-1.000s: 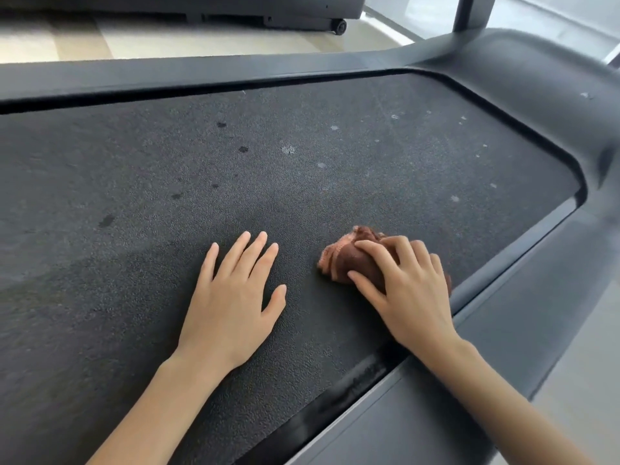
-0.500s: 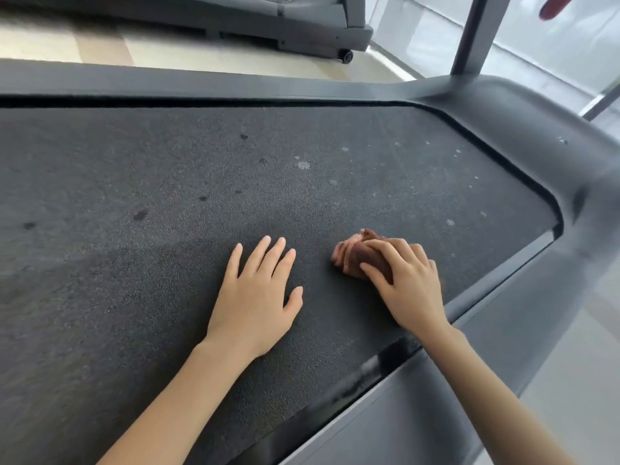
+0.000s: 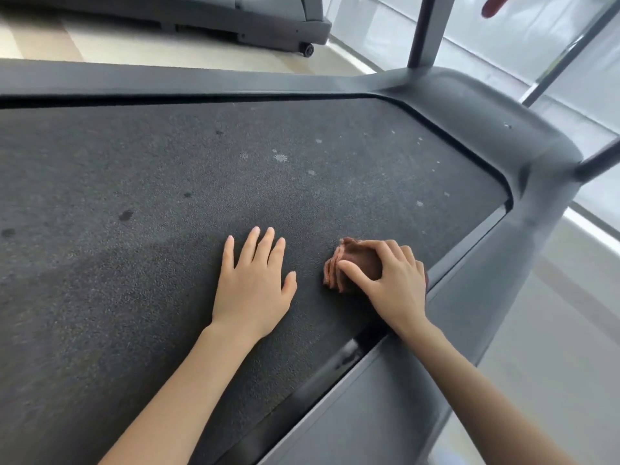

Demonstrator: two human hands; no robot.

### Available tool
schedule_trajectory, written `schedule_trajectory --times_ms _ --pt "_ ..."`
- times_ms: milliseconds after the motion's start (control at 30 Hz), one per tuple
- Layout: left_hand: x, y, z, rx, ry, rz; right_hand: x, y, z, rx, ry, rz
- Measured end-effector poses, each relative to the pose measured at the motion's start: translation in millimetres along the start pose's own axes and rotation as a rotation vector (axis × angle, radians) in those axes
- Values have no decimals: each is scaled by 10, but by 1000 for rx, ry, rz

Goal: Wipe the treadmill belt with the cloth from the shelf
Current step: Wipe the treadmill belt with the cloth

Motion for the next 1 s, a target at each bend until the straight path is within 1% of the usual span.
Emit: schedule_trajectory --times_ms 67,267,400,600,700,800,900,1000 --pt "12 16 -14 16 -12 -12 24 -14 -53 37 30 10" --pt "138 -30 -135 56 -57 -23 209 -121 -476 38 173 -12" --pt "342 -116 -337 48 -93 -54 479 -250 -1095 28 176 -34" --pt "487 -217 -614 11 9 -54 676 -427 -1892 -3 261 -99" --pt "503 -213 -598 -12 7 -87 663 -431 -1889 -15 361 -96" --pt "504 -221 -586 -63 39 -110 639 -352 -1668 -31 491 -105" --pt "511 -215 -589 -82 55 -138 639 -266 -1419 -73 571 -137" --pt "532 -197 -584 -95 73 -142 725 -103 -1114 -68 617 -182"
Point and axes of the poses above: each hand's wrist, its own z-axis away from the middle knuckle, its own y-axis out of the back of the hand, x = y × z, the point moved 9 cm from there along -z, towards the middle knuckle, and after that the axes turned 7 degrees about -z, right-handed, at the moved point
